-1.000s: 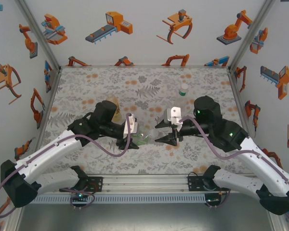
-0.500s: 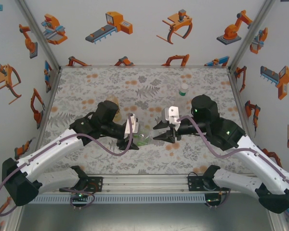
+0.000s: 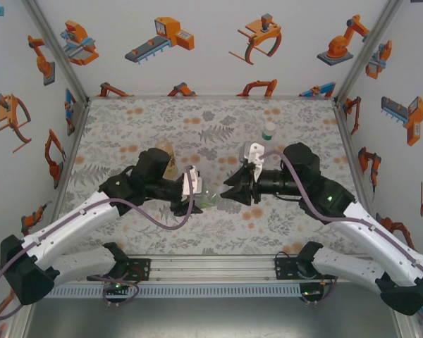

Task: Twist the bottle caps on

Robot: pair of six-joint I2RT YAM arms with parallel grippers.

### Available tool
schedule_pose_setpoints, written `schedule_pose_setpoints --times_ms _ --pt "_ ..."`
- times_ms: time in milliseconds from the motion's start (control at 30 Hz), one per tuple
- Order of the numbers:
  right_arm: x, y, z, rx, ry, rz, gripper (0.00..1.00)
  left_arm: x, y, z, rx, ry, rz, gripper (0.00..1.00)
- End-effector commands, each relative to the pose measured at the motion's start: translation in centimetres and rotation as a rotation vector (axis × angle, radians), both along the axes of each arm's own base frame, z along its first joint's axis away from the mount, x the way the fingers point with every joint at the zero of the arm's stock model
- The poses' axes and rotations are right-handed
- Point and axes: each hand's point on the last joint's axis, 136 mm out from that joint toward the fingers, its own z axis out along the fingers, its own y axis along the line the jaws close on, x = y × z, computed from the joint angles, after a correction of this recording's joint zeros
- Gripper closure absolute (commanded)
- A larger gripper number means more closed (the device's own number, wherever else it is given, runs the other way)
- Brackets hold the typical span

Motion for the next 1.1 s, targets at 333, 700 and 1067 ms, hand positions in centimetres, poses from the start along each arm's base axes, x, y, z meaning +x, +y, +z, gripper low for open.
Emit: schedule_pose_setpoints --times_ms 333,700,1067 --pt "9.6 -3.0 -5.3 0.253 0.908 -0.832 1.00 8.9 -0.4 3.6 -0.084 -0.271 0.395 1.00" --pt "9.0 -3.0 -2.2 0.245 0.751 -0.741 0.72 6.3 -1.4 3.2 -0.074 -0.232 0.224 1.00" --pt "2.1 -2.5 5.3 0.133 0.110 -0.250 0.41 0.2 -1.0 2.7 -0.034 -0.045 -0.044 1.00"
